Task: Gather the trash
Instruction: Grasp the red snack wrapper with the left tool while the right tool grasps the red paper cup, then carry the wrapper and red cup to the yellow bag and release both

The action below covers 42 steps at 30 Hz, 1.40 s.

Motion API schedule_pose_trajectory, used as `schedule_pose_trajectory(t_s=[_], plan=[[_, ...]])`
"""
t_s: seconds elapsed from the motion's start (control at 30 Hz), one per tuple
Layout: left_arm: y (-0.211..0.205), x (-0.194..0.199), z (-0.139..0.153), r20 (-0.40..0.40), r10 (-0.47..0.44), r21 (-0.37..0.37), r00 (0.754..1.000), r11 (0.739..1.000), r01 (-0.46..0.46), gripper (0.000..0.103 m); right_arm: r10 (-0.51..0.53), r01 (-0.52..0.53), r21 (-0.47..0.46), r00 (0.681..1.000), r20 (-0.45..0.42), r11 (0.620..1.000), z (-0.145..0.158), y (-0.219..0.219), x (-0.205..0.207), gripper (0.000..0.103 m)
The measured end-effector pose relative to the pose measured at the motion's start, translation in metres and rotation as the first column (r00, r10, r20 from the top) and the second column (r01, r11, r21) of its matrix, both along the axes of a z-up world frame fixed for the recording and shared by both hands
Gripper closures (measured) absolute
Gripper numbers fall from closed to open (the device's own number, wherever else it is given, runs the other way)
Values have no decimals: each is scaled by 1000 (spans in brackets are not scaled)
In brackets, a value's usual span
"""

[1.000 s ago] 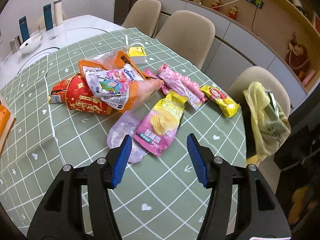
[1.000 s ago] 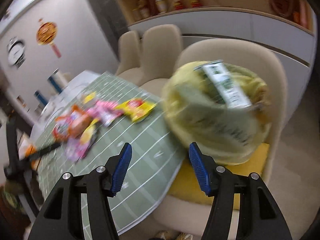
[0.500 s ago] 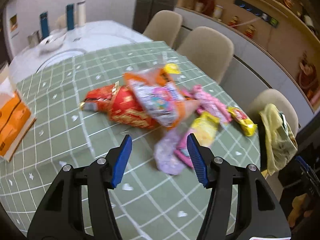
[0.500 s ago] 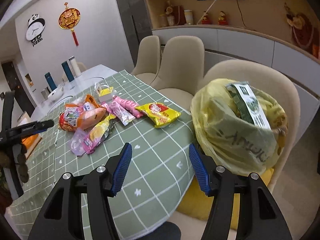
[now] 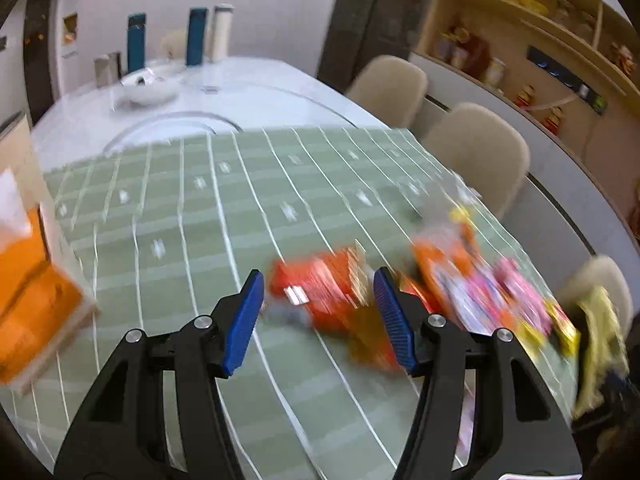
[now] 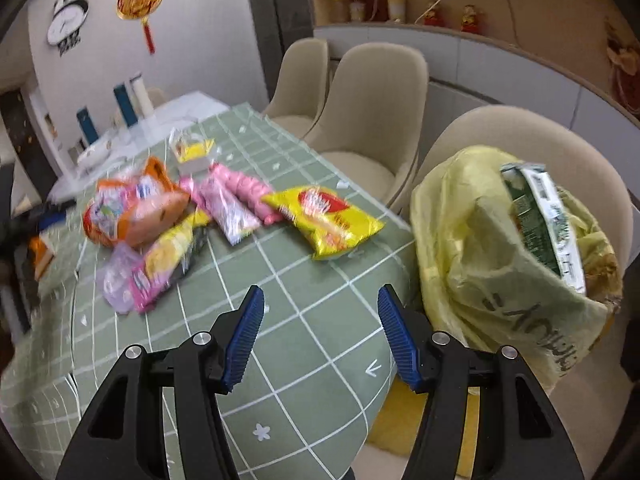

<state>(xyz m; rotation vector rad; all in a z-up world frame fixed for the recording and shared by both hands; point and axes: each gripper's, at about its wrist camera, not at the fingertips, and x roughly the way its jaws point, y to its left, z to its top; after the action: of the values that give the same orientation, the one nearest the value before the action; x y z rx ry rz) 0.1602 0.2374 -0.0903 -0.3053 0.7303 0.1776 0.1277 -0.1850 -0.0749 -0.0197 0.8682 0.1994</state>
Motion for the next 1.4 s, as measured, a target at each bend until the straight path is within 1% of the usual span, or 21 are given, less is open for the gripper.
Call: schedule_pose_trajectory(t_s=[0.07, 0.1, 0.13, 0.2, 0.27, 0.37, 0.43, 0.5, 0.53, 0.63, 0.77, 0.8, 0.87, 1.0, 1.1, 1.17, 1.2, 1.23, 1.3, 1.37, 1.4], plan=[[14, 26, -8, -28, -40, -9, 999, 999, 40, 48, 16, -15, 10, 1000, -19, 1000, -6, 1, 2, 47], [18, 38, -15, -59, -68, -23, 996, 997, 67, 47, 18, -17, 19, 1000, -25, 1000, -9, 0, 2, 47], [20, 52, -26, -111, -97, -30, 989, 995, 94, 47, 15, -14, 32, 999, -32, 999, -12, -1, 2, 47], [18, 64, -40, -166, -137, -50, 977, 990, 130, 47, 11, -9, 42, 999, -46, 999, -17, -2, 3, 47], [5, 59, -45, -172, -206, -94, 963, 977, 193, 47, 18, -16, 39, 998, -54, 999, -19, -1, 3, 47], [-17, 47, -44, -182, -291, -92, 939, 956, 278, 48, 32, -31, 18, 998, -50, 999, -17, 1, 4, 47], [-29, 39, -44, -198, -309, -91, 930, 951, 296, 60, 43, -42, 23, 998, -48, 999, -15, 2, 8, 47], [-39, 30, -41, -209, -313, -91, 927, 950, 300, 65, 60, -59, 27, 997, -45, 998, -13, 6, 16, 47], [-43, 26, -40, -206, -320, -114, 925, 947, 302, 66, 70, -69, 27, 997, -43, 997, -11, 10, 20, 47], [-53, 17, -36, -204, -310, -143, 929, 948, 285, 69, 132, -131, 36, 991, -24, 991, -3, 28, 31, 47], [-62, 3, -33, -210, -285, -186, 935, 951, 248, 71, 250, -251, 14, 968, 34, 968, 16, 72, 43, 47], [-65, 0, -31, -203, -282, -186, 938, 951, 246, 72, 273, -274, 24, 961, 46, 961, 20, 82, 47, 47], [-68, -9, -26, -188, -276, -175, 943, 954, 245, 72, 313, -316, 83, 948, 55, 945, 24, 105, 59, 47], [-66, -21, -20, -171, -246, -164, 954, 962, 219, 72, 308, -308, 182, 951, 31, 934, 15, 144, 94, 47], [-60, -28, -20, -168, -212, -185, 963, 966, 181, 72, 275, -261, 237, 961, -27, 936, -1, 168, 122, 47], [-57, -33, -19, -167, -191, -191, 967, 969, 158, 72, 258, -233, 242, 963, -76, 942, -12, 177, 132, 47], [-56, -36, -18, -164, -184, -190, 969, 970, 152, 72, 257, -225, 232, 959, -118, 946, -18, 180, 132, 50], [-55, -39, -16, -160, -178, -192, 971, 970, 146, 72, 263, -228, 240, 957, -126, 944, -19, 179, 129, 51], [-49, -48, -12, -147, -157, -199, 977, 972, 126, 72, 328, -297, 267, 941, -78, 917, -12, 175, 111, 51], [-43, -56, -10, -146, -133, -207, 980, 973, 102, 72, 417, -400, 248, 909, -18, 883, -2, 173, 92, 51], [-41, -59, -9, -148, -125, -213, 981, 973, 92, 72, 469, -457, 235, 883, 5, 858, 2, 174, 83, 51]])
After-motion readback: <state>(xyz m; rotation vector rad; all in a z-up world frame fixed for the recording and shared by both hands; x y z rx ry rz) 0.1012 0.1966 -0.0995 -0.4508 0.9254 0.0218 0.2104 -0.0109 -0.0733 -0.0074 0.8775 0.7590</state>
